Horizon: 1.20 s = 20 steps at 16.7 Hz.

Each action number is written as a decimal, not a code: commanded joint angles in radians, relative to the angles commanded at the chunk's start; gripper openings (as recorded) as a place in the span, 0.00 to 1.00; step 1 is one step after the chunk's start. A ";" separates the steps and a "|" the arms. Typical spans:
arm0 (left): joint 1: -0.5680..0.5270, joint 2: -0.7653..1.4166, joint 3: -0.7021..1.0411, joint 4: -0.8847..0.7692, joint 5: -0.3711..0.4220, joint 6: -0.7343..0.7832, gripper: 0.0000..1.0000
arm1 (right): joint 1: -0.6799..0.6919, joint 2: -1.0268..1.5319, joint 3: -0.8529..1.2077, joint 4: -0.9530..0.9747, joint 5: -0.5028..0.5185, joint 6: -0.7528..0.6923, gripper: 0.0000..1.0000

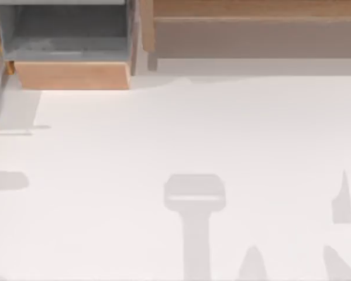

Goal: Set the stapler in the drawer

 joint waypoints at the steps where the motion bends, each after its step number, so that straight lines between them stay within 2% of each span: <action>1: -0.014 0.011 0.028 -0.016 -0.017 -0.002 0.00 | 0.000 0.000 0.000 0.000 0.000 0.000 1.00; 9: -0.037 0.032 0.071 -0.046 -0.037 -0.003 0.00 | 0.000 0.000 0.000 0.000 0.000 0.000 1.00; 16: -0.110 0.125 0.282 -0.159 -0.114 -0.008 0.00 | 0.000 0.000 0.000 0.000 0.000 0.000 1.00; 20: -0.118 0.133 0.303 -0.172 -0.124 -0.010 0.00 | 0.000 0.000 0.000 0.000 0.000 0.000 1.00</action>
